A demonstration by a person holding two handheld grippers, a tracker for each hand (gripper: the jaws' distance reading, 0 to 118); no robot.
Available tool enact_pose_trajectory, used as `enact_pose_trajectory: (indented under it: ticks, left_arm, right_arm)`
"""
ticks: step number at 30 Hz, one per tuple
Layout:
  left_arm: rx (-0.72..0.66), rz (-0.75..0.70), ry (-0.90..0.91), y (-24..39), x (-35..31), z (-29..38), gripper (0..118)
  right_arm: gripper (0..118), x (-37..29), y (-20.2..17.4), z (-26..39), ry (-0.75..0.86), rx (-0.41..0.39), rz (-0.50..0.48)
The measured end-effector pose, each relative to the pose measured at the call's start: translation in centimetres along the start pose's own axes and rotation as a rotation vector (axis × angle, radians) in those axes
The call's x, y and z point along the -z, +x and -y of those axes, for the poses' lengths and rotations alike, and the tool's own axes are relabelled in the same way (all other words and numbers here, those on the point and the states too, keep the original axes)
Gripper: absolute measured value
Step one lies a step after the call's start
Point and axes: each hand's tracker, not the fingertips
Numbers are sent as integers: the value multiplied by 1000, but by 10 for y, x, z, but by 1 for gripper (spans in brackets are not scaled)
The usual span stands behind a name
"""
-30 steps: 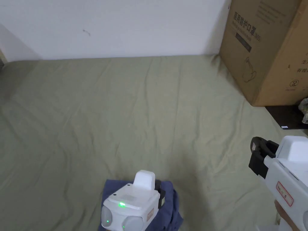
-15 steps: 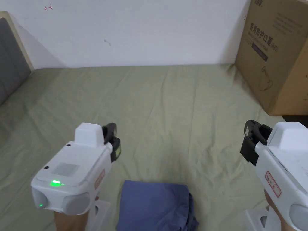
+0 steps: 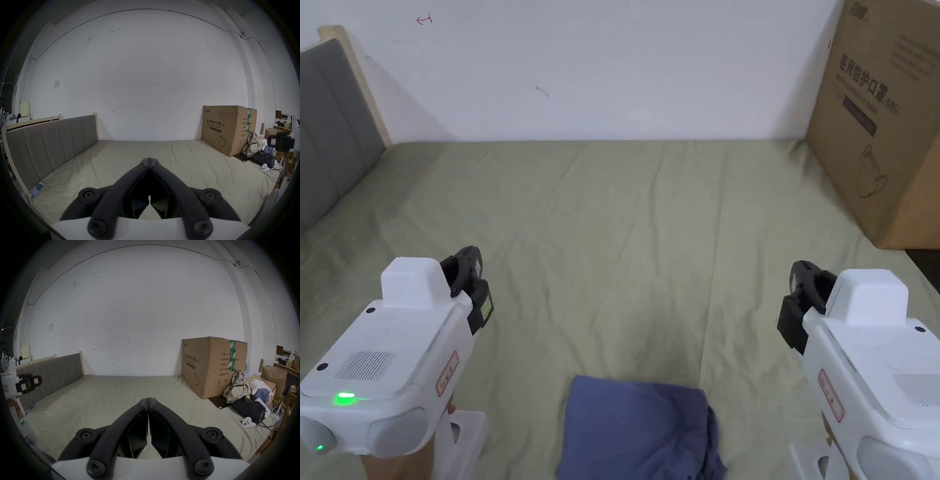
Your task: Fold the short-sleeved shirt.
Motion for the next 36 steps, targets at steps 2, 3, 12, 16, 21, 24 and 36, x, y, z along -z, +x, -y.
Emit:
enact_pose_trajectory:
  ticks: [2,3,12,16,21,24,36]
  left_arm:
    - [-9,1,-5,-2,1,2,0]
    - [-10,-3,-8,-3,1,3,0]
    - [-27,-3,-66,-17,6,19,0]
    - [-53,8,-116,-22,11,33,0]
    - [-56,42,-210,-21,19,54,0]
    - [-148,112,-338,-21,30,69,0]
    - [-460,331,-885,7,95,164,110]
  right_arm:
    - [0,9,-11,14,-26,-1,-24]
    - [0,16,-17,25,-47,-14,-44]
    - [0,66,-86,127,-353,-86,-182]
    - [0,82,-104,171,-456,-121,-195]
    - [0,103,-105,226,-632,-145,-150]
    - [0,104,-110,225,-558,-167,-149]
    - [0,95,-103,223,-542,-153,-166]
